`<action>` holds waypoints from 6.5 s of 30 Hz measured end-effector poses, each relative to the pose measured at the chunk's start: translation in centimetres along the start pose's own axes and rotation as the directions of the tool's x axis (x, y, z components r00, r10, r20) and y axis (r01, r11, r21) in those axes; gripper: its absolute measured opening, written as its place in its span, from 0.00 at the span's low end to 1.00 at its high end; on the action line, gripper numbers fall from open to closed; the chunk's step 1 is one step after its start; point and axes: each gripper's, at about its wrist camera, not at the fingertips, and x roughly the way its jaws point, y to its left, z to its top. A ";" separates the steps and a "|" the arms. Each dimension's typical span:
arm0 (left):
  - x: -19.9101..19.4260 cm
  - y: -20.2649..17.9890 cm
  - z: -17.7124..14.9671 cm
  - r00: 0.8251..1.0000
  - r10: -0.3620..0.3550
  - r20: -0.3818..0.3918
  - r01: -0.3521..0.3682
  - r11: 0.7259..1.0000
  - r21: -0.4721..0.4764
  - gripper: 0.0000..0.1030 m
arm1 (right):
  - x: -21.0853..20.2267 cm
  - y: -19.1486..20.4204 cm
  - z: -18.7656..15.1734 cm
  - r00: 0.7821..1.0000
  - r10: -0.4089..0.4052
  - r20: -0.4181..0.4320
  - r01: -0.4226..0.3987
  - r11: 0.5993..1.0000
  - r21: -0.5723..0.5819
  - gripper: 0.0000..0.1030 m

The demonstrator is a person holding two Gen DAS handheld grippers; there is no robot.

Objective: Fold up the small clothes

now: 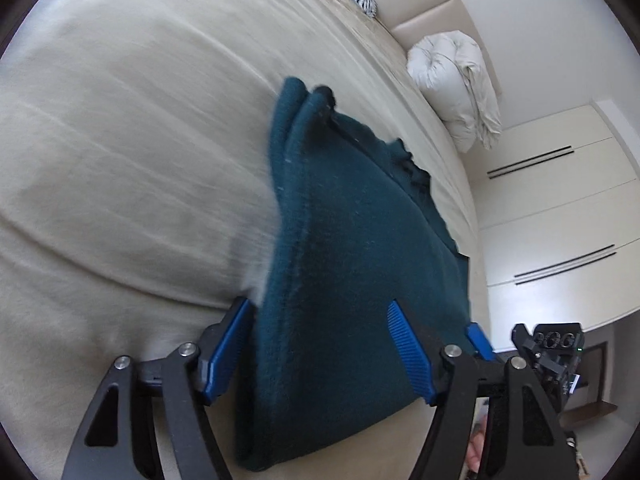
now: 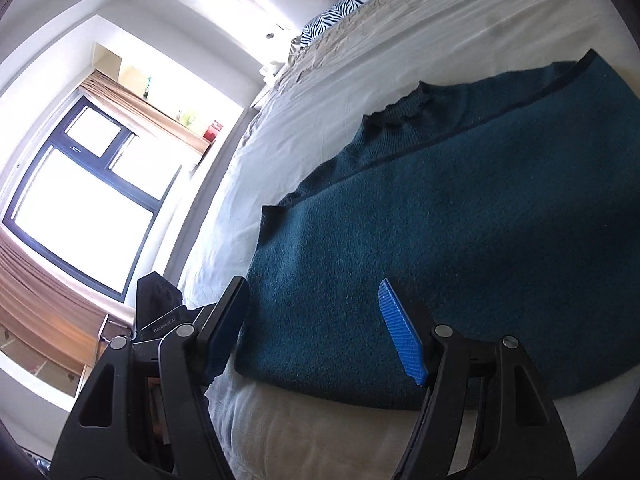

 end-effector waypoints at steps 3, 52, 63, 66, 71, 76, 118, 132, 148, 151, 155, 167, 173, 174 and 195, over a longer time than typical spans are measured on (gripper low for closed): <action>0.4 -0.1 0.5 0.999 -0.039 -0.017 0.039 0.999 -0.024 0.70 | 1.0 0.1 0.3 1.000 0.019 -0.018 -0.019 1.000 0.005 0.65; 17.2 -21.2 -2.8 0.967 -0.145 -0.208 0.189 0.959 0.212 0.31 | -2.1 -19.3 8.1 0.940 0.310 0.143 -0.339 0.791 0.509 0.73; 11.6 -19.6 -4.8 0.941 -0.270 -0.202 0.320 0.905 0.279 0.79 | -1.1 -18.8 9.3 0.968 0.242 0.071 -0.247 0.847 0.470 0.74; 10.7 -18.4 -5.8 0.934 -0.278 -0.224 0.334 0.903 0.269 0.79 | -0.4 -18.1 9.8 0.979 0.200 0.033 -0.193 0.874 0.447 0.74; 10.6 -15.7 -6.6 0.937 -0.270 -0.222 0.315 0.928 0.197 0.78 | 0.7 -16.7 10.5 0.992 0.101 -0.072 -0.069 0.931 0.359 0.74; 10.1 -14.6 -7.3 0.938 -0.270 -0.219 0.313 0.930 0.192 0.78 | 2.4 -14.0 11.0 0.982 -0.087 -0.168 0.115 0.979 0.167 0.45; 15.2 -18.4 -1.5 0.986 -0.072 -0.153 0.115 0.950 0.290 0.80 | -8.3 -20.0 10.6 0.964 -0.266 0.009 0.259 0.945 0.198 0.25; 20.7 -18.8 1.7 0.985 -0.012 -0.172 0.057 0.964 0.260 0.81 | -5.2 -22.9 11.3 0.996 -0.085 -0.033 0.091 0.966 0.244 0.61; 20.8 -21.1 1.1 0.980 0.038 -0.195 0.033 0.937 0.348 0.40 | -2.0 -14.6 10.7 0.928 -0.368 -0.057 0.366 0.929 -0.047 0.21; 17.8 -21.4 0.7 0.985 0.034 -0.167 0.031 0.929 0.368 0.40 | -2.4 -11.1 9.8 0.934 -0.355 -0.033 0.351 0.932 -0.091 0.20; 12.6 -19.8 -0.1 0.989 0.017 -0.147 0.038 0.931 0.363 0.40 | -2.9 -6.6 7.6 0.960 -0.278 -0.024 0.273 0.954 -0.122 0.20; 1.5 -8.1 -5.2 0.992 0.060 -0.111 -0.029 0.965 0.262 0.40 | 4.0 2.1 -3.4 0.982 -0.125 -0.143 0.105 0.985 -0.138 0.20; 0.7 -6.0 -6.8 0.991 0.074 -0.114 -0.043 0.965 0.257 0.41 | 7.0 2.2 -5.6 0.980 -0.115 -0.163 0.102 0.991 -0.081 0.20; 0.8 -6.0 -6.6 0.991 0.071 -0.114 -0.041 0.967 0.253 0.41 | 7.0 2.0 -5.6 0.981 -0.113 -0.159 0.102 0.992 -0.074 0.20; -2.4 -4.2 -8.1 0.993 0.112 0.031 -0.116 0.973 0.199 0.59 | -1.5 1.4 -7.6 0.998 -0.034 0.060 0.036 0.999 -0.024 0.33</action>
